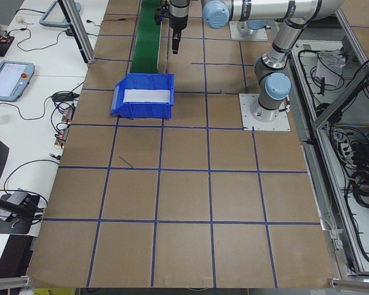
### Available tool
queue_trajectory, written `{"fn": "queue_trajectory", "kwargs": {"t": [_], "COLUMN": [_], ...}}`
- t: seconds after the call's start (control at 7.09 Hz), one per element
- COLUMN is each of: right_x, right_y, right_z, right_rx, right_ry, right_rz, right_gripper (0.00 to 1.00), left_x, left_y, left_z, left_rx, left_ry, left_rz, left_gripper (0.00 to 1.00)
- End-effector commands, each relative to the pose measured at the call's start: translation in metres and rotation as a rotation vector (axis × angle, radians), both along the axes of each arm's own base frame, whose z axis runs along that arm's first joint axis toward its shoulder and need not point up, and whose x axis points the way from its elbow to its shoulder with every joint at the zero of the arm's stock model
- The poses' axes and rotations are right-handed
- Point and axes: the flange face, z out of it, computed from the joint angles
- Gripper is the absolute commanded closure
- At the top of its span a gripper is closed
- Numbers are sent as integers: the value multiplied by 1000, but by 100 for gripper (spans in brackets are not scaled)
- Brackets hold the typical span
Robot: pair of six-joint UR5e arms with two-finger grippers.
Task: Move block left to right into plate
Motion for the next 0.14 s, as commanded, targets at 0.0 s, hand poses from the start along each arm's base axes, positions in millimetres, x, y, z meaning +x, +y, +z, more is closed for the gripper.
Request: {"fn": "queue_trajectory", "kwargs": {"t": [0.0], "right_x": [1], "right_y": [0], "right_z": [-2], "right_rx": [2], "right_ry": [-4], "right_rz": [1], "right_gripper": [0], "left_x": [0], "left_y": [0], "left_z": [0], "left_rx": [0], "left_ry": [-1], "left_rz": [0], "left_gripper": [0]}}
